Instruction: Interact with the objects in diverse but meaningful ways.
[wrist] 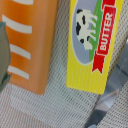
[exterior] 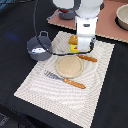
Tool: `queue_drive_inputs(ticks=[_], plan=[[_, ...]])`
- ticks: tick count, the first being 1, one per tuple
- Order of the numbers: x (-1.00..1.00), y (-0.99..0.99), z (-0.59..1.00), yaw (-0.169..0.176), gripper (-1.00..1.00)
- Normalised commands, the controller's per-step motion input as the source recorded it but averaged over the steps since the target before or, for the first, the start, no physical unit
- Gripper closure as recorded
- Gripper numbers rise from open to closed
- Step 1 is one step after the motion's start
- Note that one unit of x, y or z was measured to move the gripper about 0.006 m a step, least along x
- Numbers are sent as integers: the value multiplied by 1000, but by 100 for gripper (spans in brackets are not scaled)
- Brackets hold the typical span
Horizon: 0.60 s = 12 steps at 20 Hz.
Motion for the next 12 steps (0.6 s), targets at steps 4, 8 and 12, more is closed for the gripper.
queue_drive_inputs(ticks=[4, 8, 12], plan=[[122, 2, 1000, -113, -100], [-7, 0, 1000, -126, -100], [-64, 0, 920, -82, -100]])
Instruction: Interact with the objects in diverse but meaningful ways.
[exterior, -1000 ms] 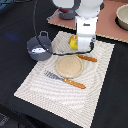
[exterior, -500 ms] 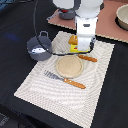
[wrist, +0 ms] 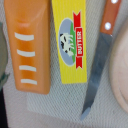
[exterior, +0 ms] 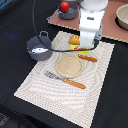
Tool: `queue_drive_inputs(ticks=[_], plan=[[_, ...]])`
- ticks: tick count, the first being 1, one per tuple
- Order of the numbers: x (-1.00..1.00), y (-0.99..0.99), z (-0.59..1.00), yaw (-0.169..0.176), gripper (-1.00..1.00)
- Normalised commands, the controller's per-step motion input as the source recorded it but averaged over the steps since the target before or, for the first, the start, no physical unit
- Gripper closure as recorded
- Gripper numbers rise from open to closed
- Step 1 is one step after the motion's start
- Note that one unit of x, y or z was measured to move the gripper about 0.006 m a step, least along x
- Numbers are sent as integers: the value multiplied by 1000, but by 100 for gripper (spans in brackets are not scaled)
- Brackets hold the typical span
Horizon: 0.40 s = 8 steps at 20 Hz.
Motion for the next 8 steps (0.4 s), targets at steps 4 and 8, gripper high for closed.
queue_drive_inputs(ticks=[4, 8], plan=[[-32, 34, 408, -48, -100], [-35, 51, 53, -1, -100]])
